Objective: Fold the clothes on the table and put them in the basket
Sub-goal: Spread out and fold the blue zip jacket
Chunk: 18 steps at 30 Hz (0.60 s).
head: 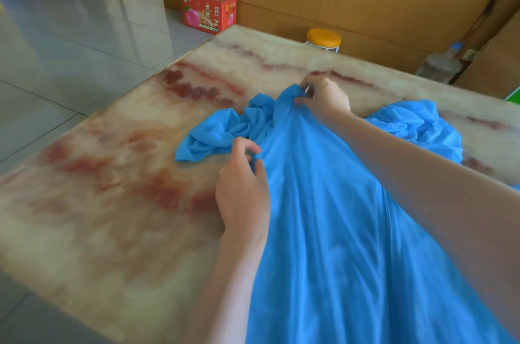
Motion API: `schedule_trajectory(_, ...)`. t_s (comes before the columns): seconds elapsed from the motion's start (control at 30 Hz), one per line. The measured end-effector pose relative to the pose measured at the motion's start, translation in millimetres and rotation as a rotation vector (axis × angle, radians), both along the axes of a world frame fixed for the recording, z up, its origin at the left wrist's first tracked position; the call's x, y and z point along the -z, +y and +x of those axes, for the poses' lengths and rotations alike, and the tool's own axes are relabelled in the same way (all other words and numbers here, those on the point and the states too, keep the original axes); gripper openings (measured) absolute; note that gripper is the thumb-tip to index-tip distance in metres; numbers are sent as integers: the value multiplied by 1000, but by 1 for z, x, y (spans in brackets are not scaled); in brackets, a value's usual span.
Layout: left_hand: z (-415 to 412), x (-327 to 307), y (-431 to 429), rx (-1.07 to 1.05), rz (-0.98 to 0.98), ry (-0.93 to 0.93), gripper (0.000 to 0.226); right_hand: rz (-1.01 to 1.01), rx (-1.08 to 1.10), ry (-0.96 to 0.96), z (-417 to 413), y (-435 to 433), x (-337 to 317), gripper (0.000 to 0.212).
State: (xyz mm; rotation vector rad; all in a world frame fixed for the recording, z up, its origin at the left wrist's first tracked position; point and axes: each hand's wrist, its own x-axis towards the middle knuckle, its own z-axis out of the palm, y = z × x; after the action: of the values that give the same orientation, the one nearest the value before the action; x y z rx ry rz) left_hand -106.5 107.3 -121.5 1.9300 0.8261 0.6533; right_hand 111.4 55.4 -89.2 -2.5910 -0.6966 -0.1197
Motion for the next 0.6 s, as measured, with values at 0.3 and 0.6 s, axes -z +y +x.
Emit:
schedule_trajectory(0.3,-1,-6,-16,214,324,182,35,-13,-128,-78,-23,-39,17,36)
schedule_trajectory(0.6,-27,-15,-4,141,240,611,49,-222,64,153,3,-96,16,45)
